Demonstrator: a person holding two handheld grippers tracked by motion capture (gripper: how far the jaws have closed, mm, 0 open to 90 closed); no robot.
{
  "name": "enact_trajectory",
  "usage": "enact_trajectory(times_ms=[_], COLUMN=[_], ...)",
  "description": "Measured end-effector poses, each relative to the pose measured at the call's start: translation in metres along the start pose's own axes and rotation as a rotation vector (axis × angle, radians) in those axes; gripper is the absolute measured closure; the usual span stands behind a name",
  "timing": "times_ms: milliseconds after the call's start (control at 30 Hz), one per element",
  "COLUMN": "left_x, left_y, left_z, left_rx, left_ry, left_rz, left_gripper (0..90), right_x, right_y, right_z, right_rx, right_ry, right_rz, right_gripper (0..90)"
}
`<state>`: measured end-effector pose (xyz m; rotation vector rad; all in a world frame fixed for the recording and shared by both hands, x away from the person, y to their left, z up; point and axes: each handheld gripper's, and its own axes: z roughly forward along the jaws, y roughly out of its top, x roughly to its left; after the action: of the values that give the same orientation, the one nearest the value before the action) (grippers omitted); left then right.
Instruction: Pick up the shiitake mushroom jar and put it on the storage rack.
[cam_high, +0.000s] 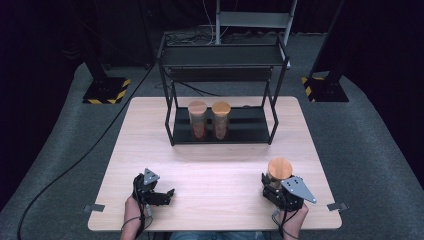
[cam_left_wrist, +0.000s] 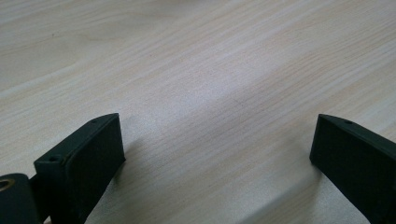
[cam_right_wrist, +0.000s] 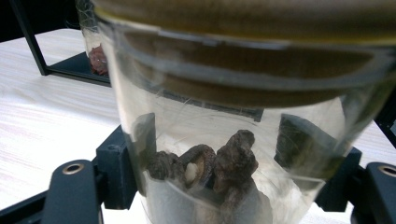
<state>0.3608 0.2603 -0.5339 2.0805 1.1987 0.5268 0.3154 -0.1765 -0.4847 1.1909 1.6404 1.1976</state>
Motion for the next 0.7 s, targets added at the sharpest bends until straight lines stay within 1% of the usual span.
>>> enact_trajectory(times_ms=[67, 267, 400, 700], left_x=[0.0000, -0.0001, 0.0000, 0.0000], left_y=[0.0000, 0.0000, 0.0000, 0.0000], left_z=[0.0000, 0.0001, 0.0001, 0.0001], left_rx=[0.000, -0.001, 0.000, 0.000], left_ry=[0.000, 0.000, 0.000, 0.000], left_rz=[0.000, -0.002, -0.002, -0.002], left_gripper=[2.1, 2.1, 2.1, 2.1], right_x=[0.0000, 0.0005, 0.0016, 0.0016], right_y=[0.0005, 0.0037, 0.0070, 0.0102], right_z=[0.0003, 0.0026, 0.0034, 0.0082], right_rx=[-0.001, 0.004, -0.002, 0.006], right_ry=[0.006, 0.013, 0.016, 0.023], right_rz=[0.006, -0.002, -0.015, -0.019], right_gripper=[24.8, 24.8, 24.8, 24.8])
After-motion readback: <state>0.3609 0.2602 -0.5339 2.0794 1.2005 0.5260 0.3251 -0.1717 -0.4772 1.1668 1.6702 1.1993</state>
